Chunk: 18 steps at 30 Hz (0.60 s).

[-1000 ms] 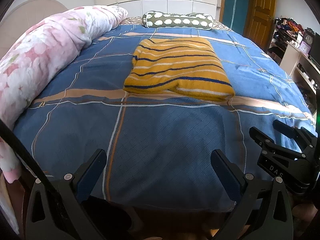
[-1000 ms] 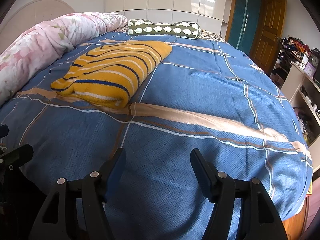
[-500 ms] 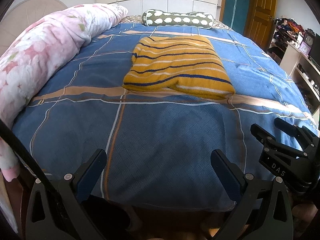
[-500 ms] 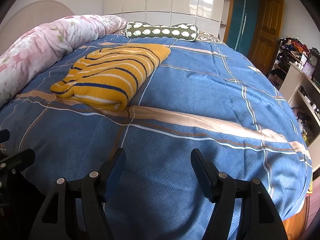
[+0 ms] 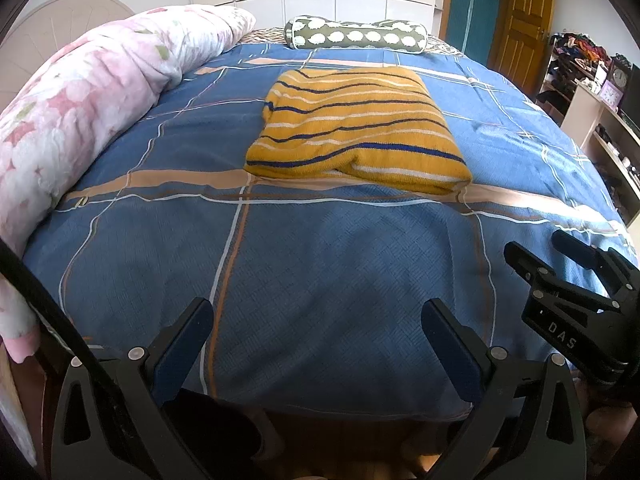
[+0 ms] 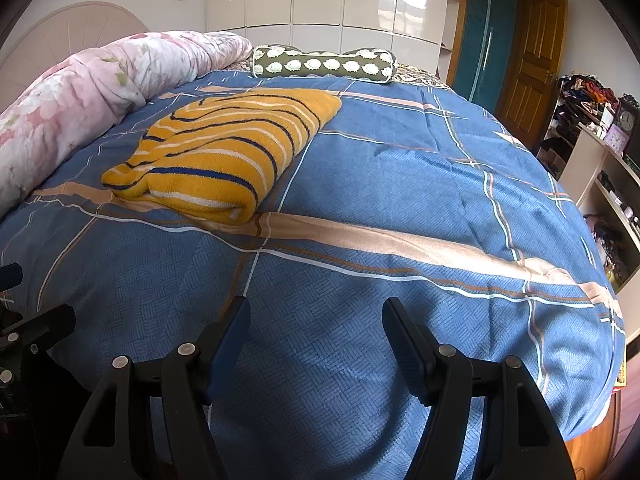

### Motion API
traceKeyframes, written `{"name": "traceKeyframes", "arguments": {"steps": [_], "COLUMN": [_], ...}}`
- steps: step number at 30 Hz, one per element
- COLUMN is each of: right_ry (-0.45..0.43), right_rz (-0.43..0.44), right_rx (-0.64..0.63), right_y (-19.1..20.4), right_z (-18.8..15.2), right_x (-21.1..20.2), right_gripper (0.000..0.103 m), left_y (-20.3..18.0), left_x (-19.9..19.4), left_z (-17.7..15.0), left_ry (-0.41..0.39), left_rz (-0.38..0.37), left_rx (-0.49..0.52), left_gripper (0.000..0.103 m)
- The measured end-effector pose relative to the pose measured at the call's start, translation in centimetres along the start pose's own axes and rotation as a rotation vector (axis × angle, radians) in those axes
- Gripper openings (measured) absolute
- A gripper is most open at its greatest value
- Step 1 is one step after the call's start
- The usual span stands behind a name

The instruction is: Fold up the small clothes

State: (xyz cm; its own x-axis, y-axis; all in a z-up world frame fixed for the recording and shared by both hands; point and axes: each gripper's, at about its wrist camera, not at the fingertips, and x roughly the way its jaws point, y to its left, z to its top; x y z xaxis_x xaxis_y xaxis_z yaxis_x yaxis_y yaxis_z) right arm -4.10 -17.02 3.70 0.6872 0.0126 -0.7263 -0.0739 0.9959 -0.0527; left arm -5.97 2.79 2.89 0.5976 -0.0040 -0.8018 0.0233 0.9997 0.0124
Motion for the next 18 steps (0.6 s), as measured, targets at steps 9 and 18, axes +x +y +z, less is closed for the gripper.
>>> {"name": "traceKeyframes", "arguments": {"steps": [9, 18], "right_ry": [-0.031, -0.036], "right_rz": [-0.002, -0.001], "right_rx": [-0.012, -0.020], "right_y": [0.5, 0.8], "right_z": [1.5, 1.9], "right_x": [-0.4, -0.3], "right_gripper": [0.074, 0.075], "left_y": [-0.3, -0.3], "left_x": [-0.1, 0.2], "left_z": [0.0, 0.0], "left_ry": [-0.003, 0.004], "left_rz": [-0.007, -0.009], "left_rx": [0.001, -0.004], "left_gripper": [0.103, 0.103]}}
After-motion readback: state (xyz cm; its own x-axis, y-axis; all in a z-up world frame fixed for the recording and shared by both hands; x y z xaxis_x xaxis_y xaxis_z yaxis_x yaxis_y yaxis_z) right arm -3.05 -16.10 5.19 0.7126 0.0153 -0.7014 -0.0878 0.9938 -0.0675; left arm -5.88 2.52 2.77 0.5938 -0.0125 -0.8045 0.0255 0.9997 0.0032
